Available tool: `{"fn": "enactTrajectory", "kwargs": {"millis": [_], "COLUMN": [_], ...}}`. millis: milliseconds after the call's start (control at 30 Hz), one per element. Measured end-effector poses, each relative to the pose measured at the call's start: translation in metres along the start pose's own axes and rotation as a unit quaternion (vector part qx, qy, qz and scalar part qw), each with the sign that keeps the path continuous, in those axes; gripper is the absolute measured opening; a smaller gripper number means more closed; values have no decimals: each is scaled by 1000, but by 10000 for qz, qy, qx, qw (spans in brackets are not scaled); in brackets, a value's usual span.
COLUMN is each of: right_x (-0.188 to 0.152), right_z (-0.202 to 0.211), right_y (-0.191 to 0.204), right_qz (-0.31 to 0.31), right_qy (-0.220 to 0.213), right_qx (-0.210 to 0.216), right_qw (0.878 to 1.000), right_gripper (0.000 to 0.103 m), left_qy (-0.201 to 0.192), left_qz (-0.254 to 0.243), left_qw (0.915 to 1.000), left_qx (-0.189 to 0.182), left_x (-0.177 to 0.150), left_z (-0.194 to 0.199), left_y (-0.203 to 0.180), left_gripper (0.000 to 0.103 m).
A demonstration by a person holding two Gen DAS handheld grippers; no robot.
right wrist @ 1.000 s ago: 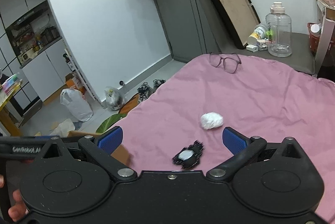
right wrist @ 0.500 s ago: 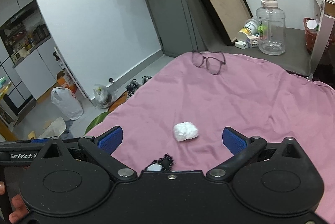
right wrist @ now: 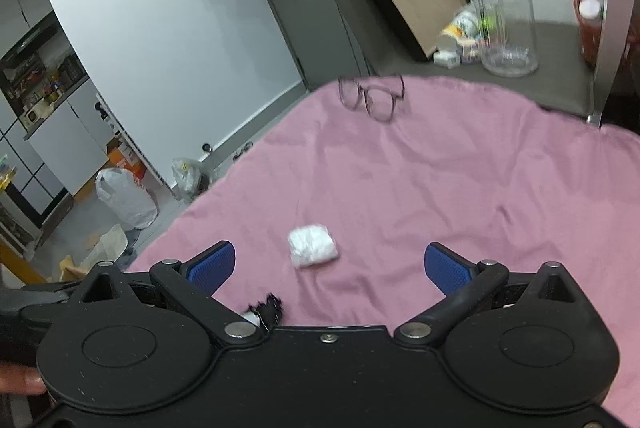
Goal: Organize soft objects
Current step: 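Move both tools back to the black plush and white tissue, then grasp the black plush with the left tool while the right tool grasps the white tissue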
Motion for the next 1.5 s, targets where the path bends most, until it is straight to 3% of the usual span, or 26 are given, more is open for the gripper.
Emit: {"fn": "enactTrajectory", "kwargs": {"millis": [367,467,500,633,1033,1500], "right_x": [-16,-19,-19,-19,-11,-6], "right_z": [-25,-29,-31,-38,-67,-117], "right_y": [-27,-30,-30,-32,-4,31], "right_qz": [-275,-274,-252,-285,-224,-33], "right_qy": [185,199,194,224,326,531], "right_qx": [236,326,324,373,339,-329], "right_qw": [9992,9989,9990,9986,9986,9980], "right_gripper": [95,94,94,92,79,75], "left_qy": [716,943,1026,925,482,-62], "left_qz": [-93,-166,-144,32,329,525], "left_qw": [9974,9953,9945,9956,9983,9984], "left_qx": [52,146,143,151,90,-218], "left_x": [-10,-11,-13,-13,8,25], "left_z": [-62,-79,-84,-84,-61,-13], "left_y": [-18,-20,-19,-13,5,35], "left_gripper": [86,68,57,42,39,40]}}
Point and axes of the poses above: each gripper's, at about its wrist camera, not at the fingertips, and z roughly against the way its jaws point, y to its left, x to its top, the point moved 4 cm from there along -z, roughly the way its jaws point, and after that the axes turned 4 degrees about y, right-handed, at the moved point
